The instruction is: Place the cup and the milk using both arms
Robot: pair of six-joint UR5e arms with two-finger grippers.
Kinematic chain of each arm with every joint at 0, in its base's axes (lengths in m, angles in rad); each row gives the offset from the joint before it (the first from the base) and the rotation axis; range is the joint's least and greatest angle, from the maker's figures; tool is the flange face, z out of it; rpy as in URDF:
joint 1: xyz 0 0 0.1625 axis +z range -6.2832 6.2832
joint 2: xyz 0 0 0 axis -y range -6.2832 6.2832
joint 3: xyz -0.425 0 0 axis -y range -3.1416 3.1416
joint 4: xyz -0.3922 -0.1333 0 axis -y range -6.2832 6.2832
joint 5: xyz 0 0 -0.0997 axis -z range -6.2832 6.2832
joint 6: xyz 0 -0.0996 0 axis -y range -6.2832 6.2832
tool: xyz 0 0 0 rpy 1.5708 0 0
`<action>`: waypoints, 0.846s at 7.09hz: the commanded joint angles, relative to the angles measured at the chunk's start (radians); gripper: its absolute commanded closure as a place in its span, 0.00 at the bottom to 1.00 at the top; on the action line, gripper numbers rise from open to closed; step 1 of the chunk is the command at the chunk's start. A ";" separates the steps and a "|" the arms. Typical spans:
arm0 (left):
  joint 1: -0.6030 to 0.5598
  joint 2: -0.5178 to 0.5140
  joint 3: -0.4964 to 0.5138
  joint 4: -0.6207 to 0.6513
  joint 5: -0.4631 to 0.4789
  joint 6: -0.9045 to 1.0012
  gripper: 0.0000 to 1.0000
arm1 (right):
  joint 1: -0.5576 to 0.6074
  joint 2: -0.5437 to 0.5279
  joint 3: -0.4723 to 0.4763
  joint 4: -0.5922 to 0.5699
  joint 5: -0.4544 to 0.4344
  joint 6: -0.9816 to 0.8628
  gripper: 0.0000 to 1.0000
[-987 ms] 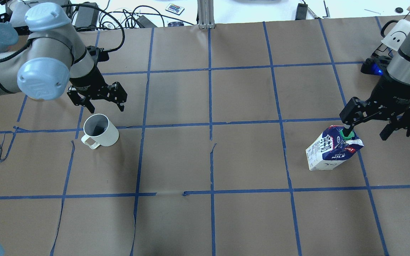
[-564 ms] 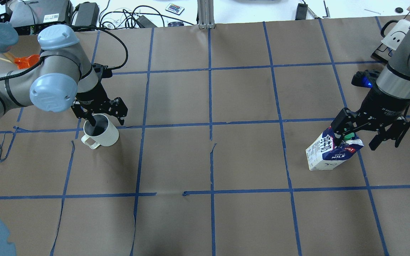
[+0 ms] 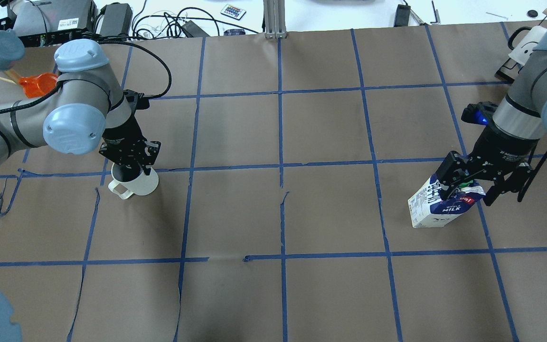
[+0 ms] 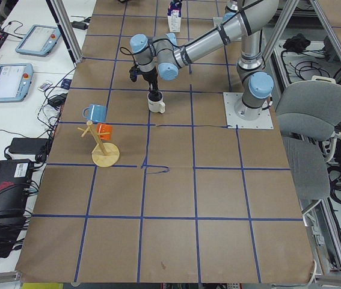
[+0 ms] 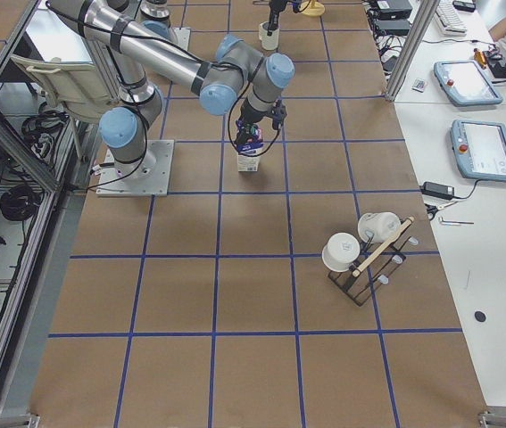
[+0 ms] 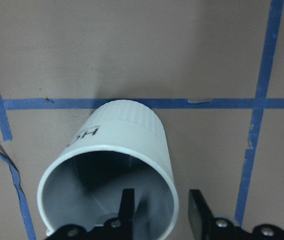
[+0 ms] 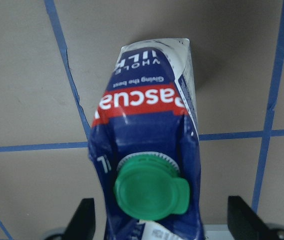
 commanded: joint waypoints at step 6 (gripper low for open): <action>-0.032 0.011 0.075 0.021 -0.011 -0.092 1.00 | 0.005 0.006 -0.080 -0.002 0.007 0.016 0.82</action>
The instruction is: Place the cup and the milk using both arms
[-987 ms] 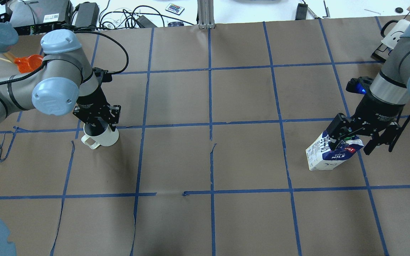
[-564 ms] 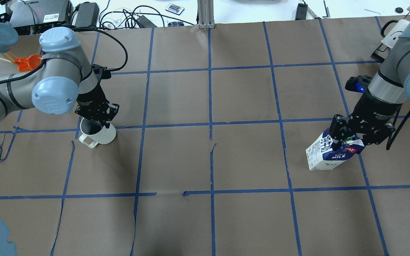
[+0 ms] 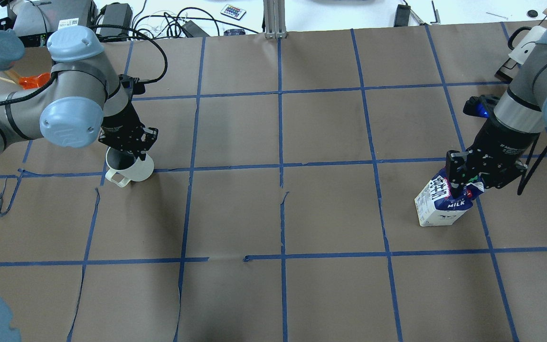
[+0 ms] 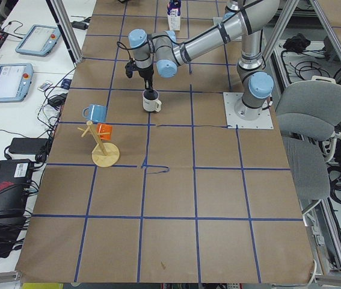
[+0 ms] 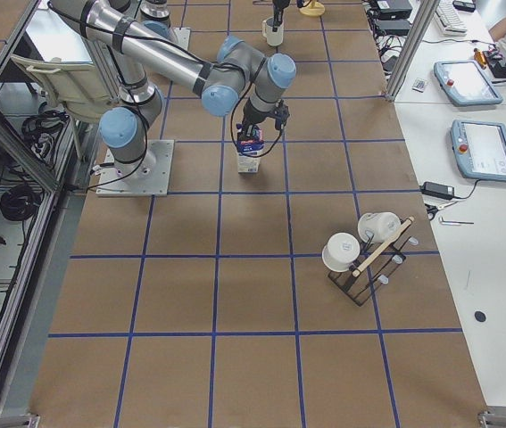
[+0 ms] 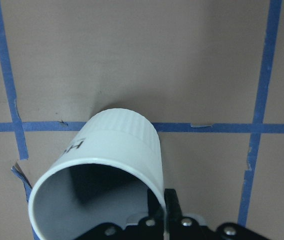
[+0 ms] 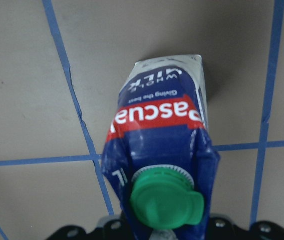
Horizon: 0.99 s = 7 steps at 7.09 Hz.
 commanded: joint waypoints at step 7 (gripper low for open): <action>-0.406 0.003 0.071 -0.014 -0.115 -0.825 1.00 | 0.141 0.054 -0.215 0.049 0.004 0.051 0.80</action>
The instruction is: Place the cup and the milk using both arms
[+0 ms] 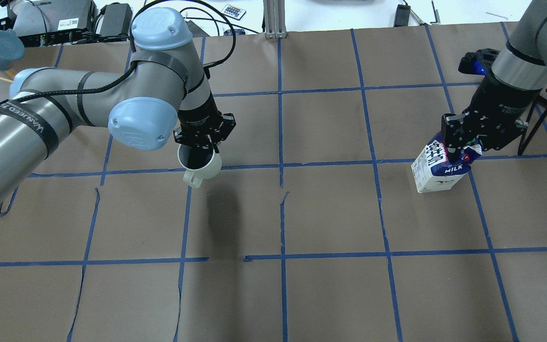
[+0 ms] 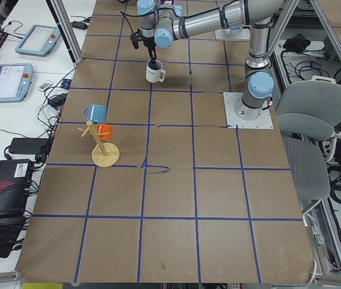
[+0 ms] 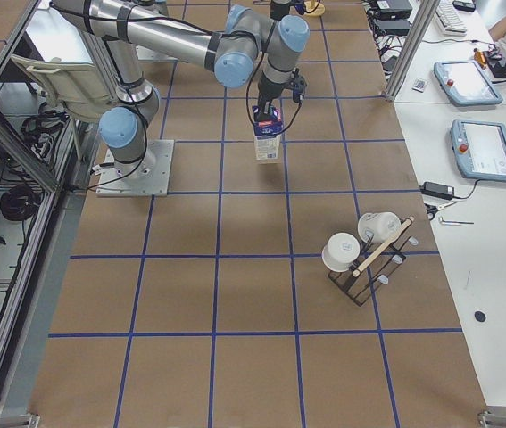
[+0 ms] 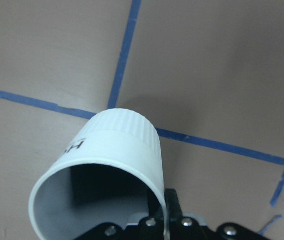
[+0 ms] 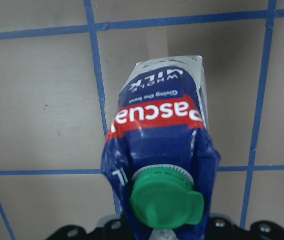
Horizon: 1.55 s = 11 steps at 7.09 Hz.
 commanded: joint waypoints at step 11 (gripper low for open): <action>-0.229 -0.134 0.007 0.135 -0.126 -0.326 0.00 | 0.135 0.066 -0.067 -0.010 0.003 0.125 0.81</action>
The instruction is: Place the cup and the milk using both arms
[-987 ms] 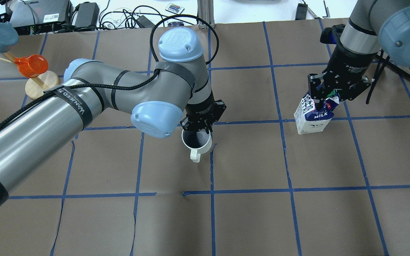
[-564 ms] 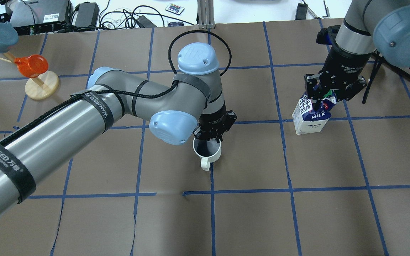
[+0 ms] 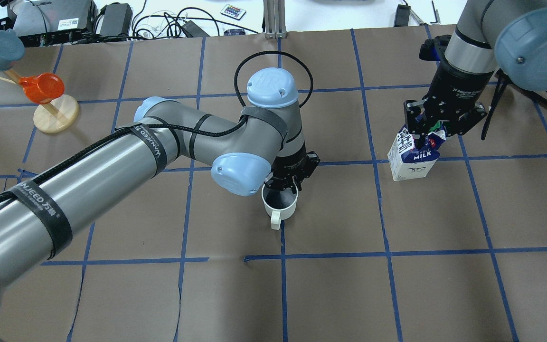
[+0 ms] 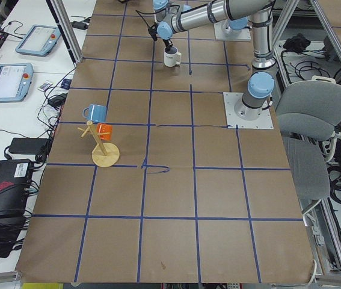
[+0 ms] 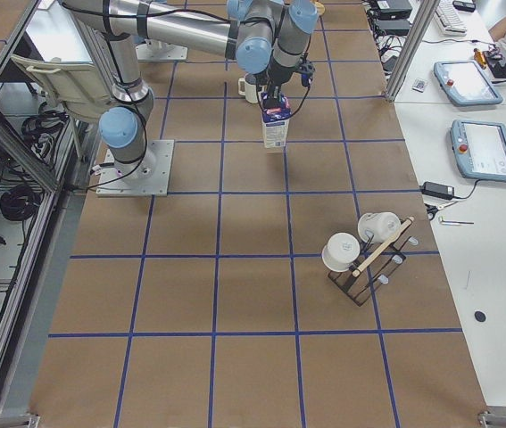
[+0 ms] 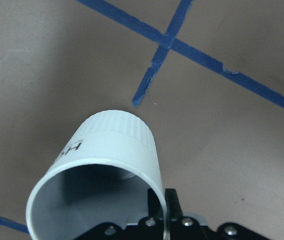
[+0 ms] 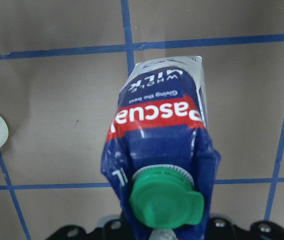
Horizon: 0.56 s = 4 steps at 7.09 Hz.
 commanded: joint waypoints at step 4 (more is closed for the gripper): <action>0.153 0.078 0.126 -0.174 0.014 0.173 0.00 | 0.089 0.018 0.006 -0.006 0.070 0.085 0.80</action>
